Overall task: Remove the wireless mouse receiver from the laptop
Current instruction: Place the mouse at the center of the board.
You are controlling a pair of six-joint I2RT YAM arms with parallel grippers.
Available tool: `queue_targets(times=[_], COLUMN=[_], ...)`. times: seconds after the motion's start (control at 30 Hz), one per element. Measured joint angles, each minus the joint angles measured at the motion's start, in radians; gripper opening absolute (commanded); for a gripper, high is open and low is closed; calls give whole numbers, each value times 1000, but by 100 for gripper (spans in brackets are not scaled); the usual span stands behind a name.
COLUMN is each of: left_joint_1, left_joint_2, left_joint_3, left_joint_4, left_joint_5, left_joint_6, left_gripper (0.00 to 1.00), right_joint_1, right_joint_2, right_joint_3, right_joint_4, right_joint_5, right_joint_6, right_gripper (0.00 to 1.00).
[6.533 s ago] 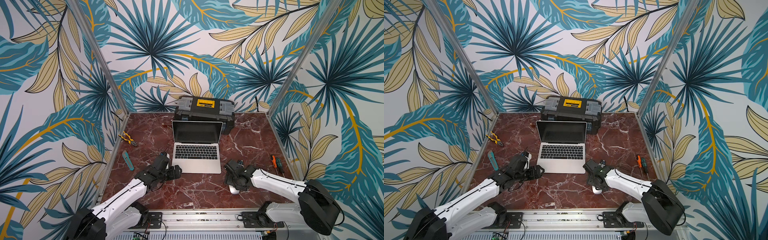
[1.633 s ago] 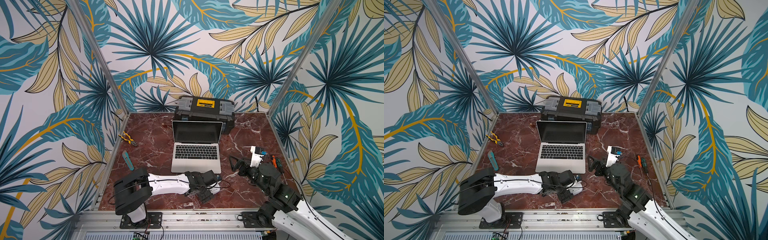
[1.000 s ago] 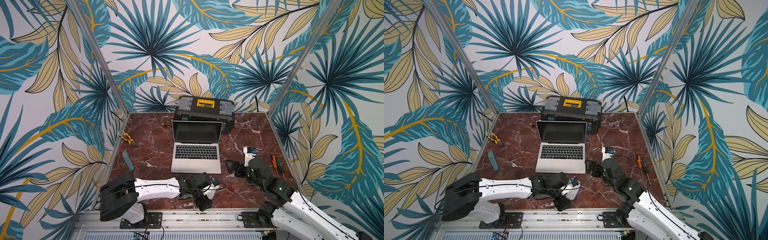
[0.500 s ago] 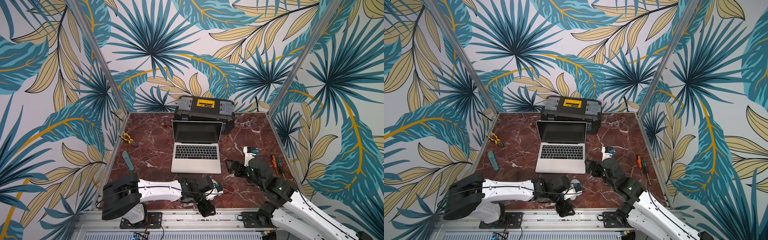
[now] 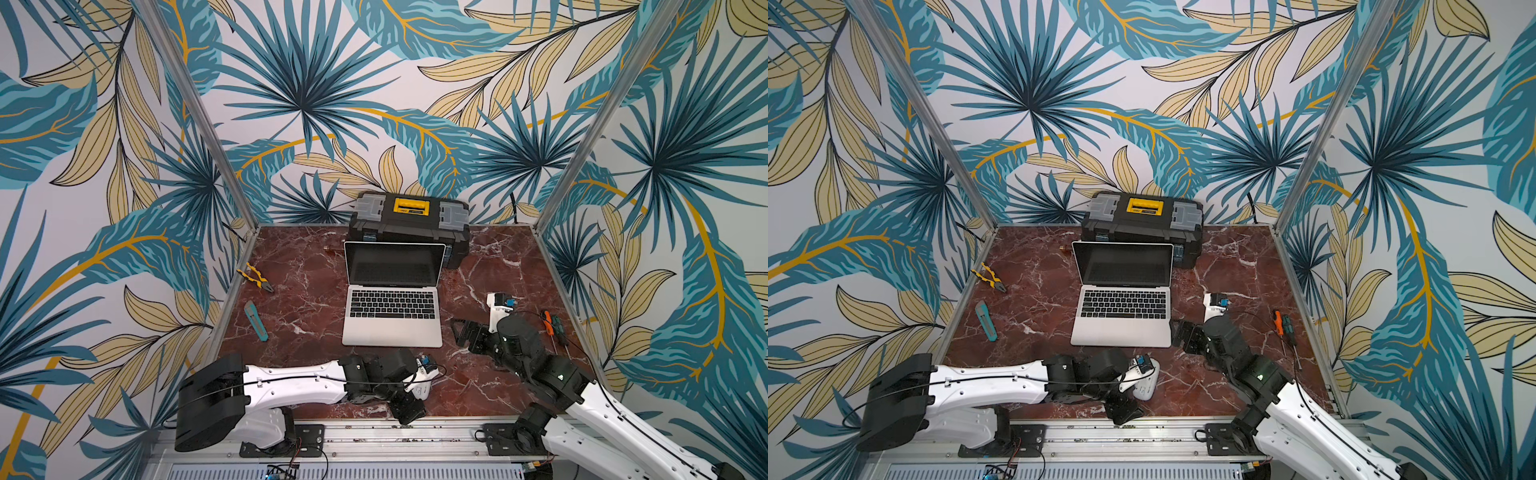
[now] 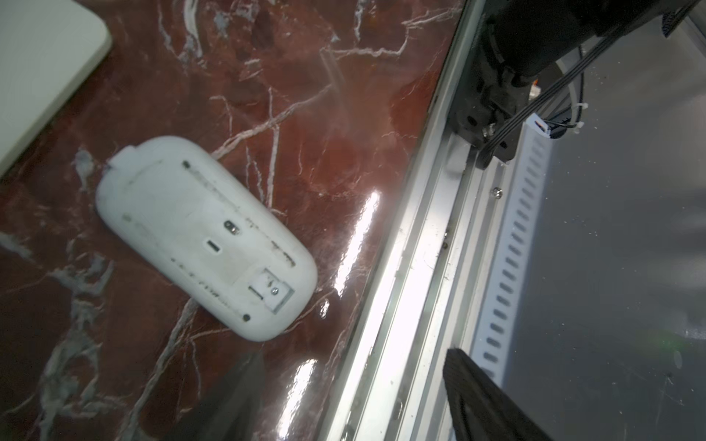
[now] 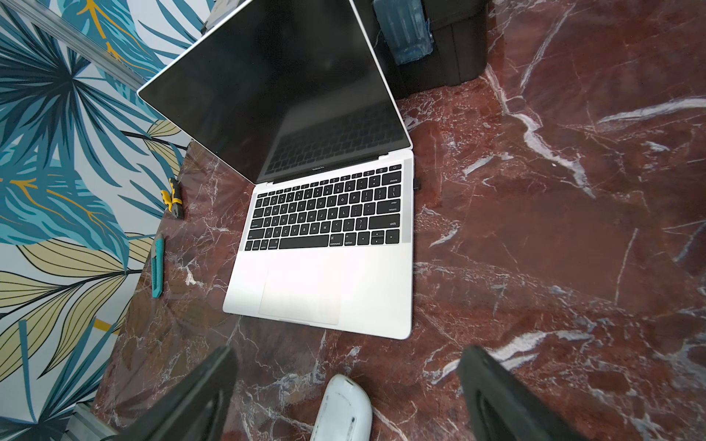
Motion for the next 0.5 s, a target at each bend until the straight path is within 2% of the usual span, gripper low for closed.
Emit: queue_targets(times=[0.2,0.5], left_joint_1=[45,24], left_joint_2=[82,154], left_joint_3=[-12,31], left_joint_4=[-9,14], left_joint_5=[2,92], left_joint_6=[-18,-14], left_gripper=[76,74], right_joint_1=[0,0], right_joint_2=[-3,-14], right_joint_3=[0,-4], right_joint_4=[0,9], right_joint_5=[0,0], right_joint_6=[5,8], right_gripper=[95,95])
